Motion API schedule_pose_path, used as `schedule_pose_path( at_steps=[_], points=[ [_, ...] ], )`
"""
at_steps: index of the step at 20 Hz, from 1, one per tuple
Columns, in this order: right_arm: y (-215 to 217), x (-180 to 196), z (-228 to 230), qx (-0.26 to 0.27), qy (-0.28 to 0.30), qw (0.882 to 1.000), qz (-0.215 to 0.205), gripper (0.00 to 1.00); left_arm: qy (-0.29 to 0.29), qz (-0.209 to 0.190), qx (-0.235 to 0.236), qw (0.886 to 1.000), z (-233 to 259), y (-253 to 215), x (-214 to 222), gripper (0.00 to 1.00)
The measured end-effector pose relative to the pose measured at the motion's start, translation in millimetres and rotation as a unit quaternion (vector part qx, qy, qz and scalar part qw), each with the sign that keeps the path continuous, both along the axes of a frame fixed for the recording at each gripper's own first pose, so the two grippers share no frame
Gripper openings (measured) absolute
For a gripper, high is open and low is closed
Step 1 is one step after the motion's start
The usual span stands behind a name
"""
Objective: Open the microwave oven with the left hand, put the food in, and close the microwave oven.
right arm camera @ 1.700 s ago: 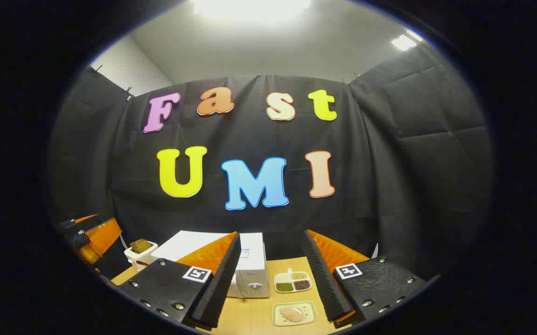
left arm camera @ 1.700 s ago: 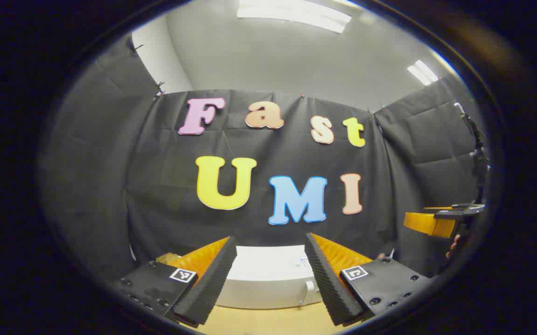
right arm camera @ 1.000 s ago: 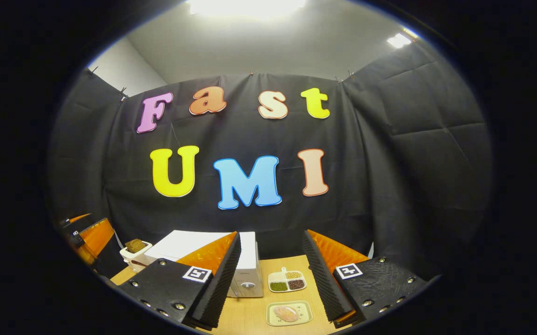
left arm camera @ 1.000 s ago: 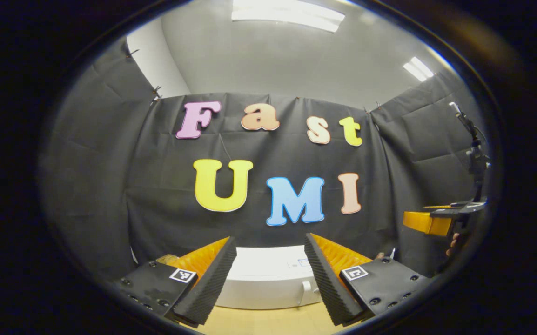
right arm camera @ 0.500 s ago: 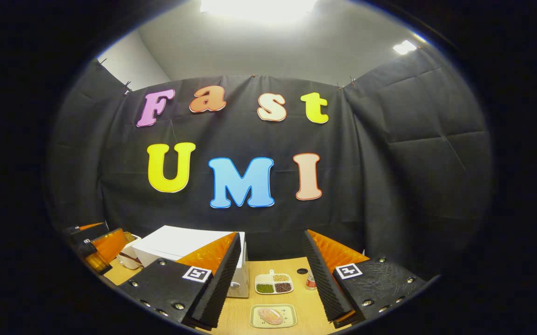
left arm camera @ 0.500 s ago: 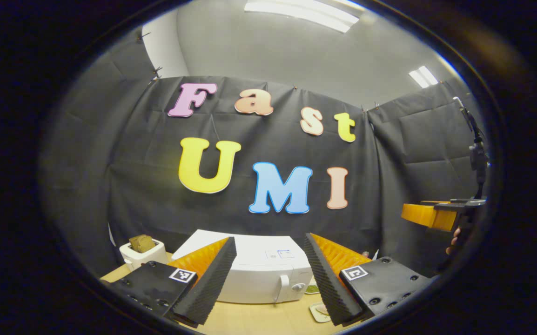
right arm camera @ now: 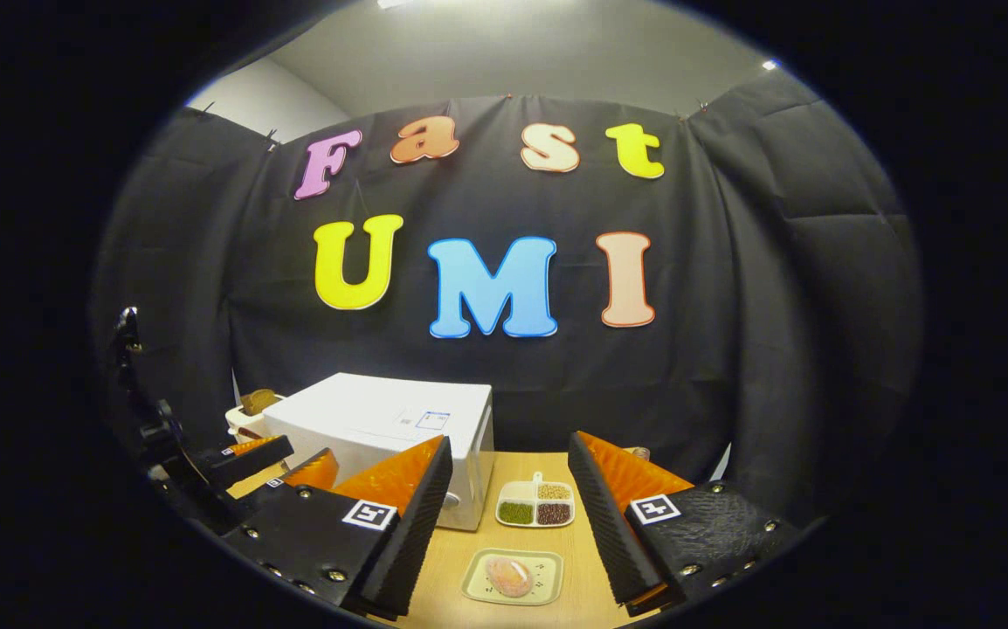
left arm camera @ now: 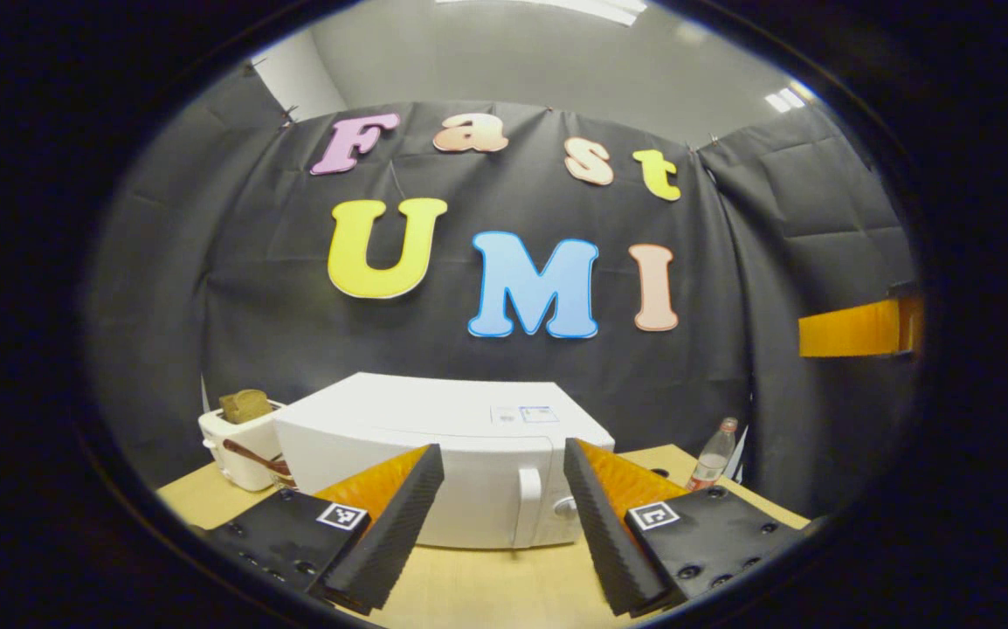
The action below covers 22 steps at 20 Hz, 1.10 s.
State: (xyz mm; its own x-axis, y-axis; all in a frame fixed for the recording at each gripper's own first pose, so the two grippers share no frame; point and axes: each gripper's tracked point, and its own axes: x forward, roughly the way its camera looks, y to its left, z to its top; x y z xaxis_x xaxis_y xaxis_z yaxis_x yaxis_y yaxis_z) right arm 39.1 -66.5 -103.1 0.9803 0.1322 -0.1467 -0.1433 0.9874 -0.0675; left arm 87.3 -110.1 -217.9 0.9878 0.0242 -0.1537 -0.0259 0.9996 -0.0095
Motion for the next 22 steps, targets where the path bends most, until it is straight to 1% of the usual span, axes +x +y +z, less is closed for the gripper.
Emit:
schedule_pose_path(
  at_steps=[1,3,5,6,8,10,13,14,17,18,19,20,22],
  points=[
    [-6,1,-4,0.001,0.005,1.0,-0.003,0.82,0.006,-0.004,0.005,1.0,-14,-7,8,0.93],
    [-20,3,-13,0.0,0.014,1.0,-0.012,0.82,0.019,-0.008,0.011,1.0,-42,-15,25,0.93],
    [-35,4,-20,-0.001,0.021,0.999,-0.027,0.82,0.035,-0.001,0.004,0.999,-72,-17,41,0.92],
    [-43,4,-24,0.0,0.024,0.999,-0.037,0.82,0.042,-0.001,0.002,0.999,-86,-19,50,0.96],
    [-55,4,-39,0.002,0.04,0.998,-0.053,0.82,0.058,0.0,0.009,0.998,-112,-19,62,0.95],
    [-59,4,-51,0.009,0.055,0.997,-0.061,0.82,0.068,-0.001,0.017,0.998,-127,-18,72,0.94],
    [-57,6,-62,0.002,0.067,0.996,-0.063,0.82,0.066,0.002,0.017,0.998,-133,-14,74,0.86],
    [-55,6,-64,-0.002,0.067,0.996,-0.062,0.82,0.069,-0.001,0.018,0.997,-136,-15,75,0.8],
    [-49,5,-66,-0.011,0.067,0.996,-0.056,0.82,0.074,-0.004,0.019,0.997,-144,-14,79,0.74],
    [-48,5,-68,-0.014,0.069,0.996,-0.054,0.82,0.073,-0.002,0.018,0.997,-144,-13,78,0.67],
    [-47,5,-68,-0.016,0.07,0.996,-0.053,0.82,0.074,-0.004,0.013,0.997,-142,-13,74,0.66],
    [-47,4,-69,-0.018,0.07,0.996,-0.053,0.82,0.079,-0.012,0.012,0.997,-148,-19,84,0.5],
    [-45,3,-69,-0.02,0.07,0.996,-0.053,0.82,0.081,-0.015,0.021,0.996,-144,-20,81,0.32]
  ],
)
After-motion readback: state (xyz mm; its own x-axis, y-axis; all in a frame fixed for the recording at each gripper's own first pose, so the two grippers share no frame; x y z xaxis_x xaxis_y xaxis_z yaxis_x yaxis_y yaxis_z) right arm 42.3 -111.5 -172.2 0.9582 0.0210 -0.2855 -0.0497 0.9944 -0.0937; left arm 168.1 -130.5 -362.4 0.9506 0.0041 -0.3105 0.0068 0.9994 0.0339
